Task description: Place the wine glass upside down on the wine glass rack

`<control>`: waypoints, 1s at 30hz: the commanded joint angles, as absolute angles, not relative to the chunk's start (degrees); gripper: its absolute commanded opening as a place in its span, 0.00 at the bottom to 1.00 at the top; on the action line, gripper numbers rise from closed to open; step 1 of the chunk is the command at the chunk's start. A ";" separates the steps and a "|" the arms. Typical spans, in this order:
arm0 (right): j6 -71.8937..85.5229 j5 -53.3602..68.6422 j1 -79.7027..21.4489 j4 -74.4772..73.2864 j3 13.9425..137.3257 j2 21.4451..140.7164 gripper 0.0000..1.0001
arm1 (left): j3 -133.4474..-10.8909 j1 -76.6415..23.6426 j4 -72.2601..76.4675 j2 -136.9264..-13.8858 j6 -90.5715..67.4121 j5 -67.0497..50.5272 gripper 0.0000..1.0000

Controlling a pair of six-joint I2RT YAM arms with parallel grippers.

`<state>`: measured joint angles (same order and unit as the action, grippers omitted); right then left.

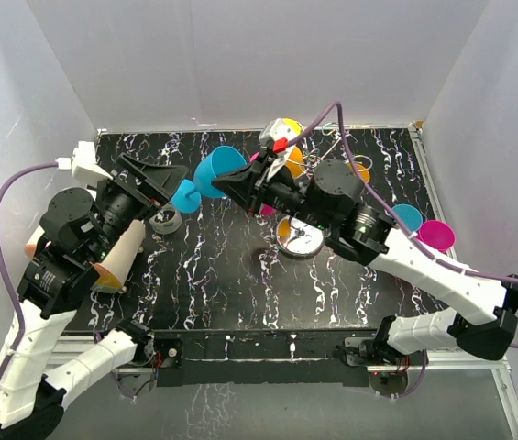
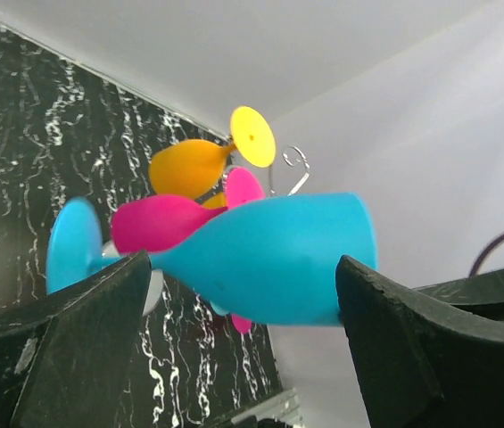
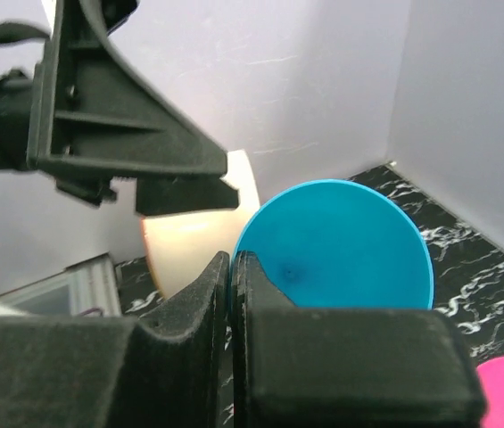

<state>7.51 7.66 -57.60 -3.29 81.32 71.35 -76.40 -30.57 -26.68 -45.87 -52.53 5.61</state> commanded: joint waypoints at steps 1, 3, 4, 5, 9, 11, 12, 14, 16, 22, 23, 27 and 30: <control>2.70 -2.53 -58.80 12.92 80.70 72.78 0.00 | -71.80 -30.47 -24.45 -42.64 -55.67 15.02 0.82; 3.03 -3.38 -58.80 16.60 79.80 73.83 0.00 | -70.35 -30.49 -23.40 -41.76 -56.72 17.22 0.82; 3.32 -3.59 -58.80 17.77 79.83 74.62 0.00 | -69.98 -30.49 -23.04 -41.53 -57.19 17.90 0.82; 3.72 -3.69 -58.80 19.01 79.70 75.10 0.00 | -69.77 -30.46 -22.92 -41.49 -58.11 18.31 0.82; 5.71 -3.21 -58.80 25.65 77.46 76.14 0.00 | -68.38 -30.43 -19.82 -42.05 -61.70 18.15 0.82; 7.33 -2.78 -58.80 28.50 76.19 76.36 0.00 | -66.80 -30.50 -16.54 -42.18 -65.22 17.20 0.77; 8.18 -2.86 -58.80 29.56 75.67 76.38 0.00 | -65.83 -30.50 -13.74 -42.14 -66.74 16.70 0.74; 9.87 -3.45 -58.80 31.84 74.76 76.38 0.00 | -63.32 -30.47 -7.61 -42.17 -69.95 14.58 0.68; 11.18 -3.60 -58.80 33.75 74.14 76.25 0.00 | -61.68 -30.50 -4.20 -42.52 -73.00 14.00 0.66; 14.74 -3.81 -58.80 39.18 71.65 75.34 0.00 | -60.79 -30.43 -3.07 -43.42 -77.58 17.01 0.65; 15.22 -3.52 -58.78 39.68 71.17 75.17 0.00 | -60.55 -30.43 -2.24 -43.37 -78.08 17.69 0.65; 17.23 -2.56 -58.80 41.54 68.71 74.28 0.00 | -59.92 -30.45 1.74 -43.23 -78.38 20.55 0.63; 18.56 -1.69 -58.80 42.95 67.35 73.40 0.00 | -59.81 -30.45 4.24 -43.60 -78.25 21.00 0.60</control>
<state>15.73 -2.96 -58.50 36.14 68.40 76.36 -60.16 -30.55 -2.28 -43.86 -77.34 18.28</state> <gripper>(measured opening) 0.020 0.619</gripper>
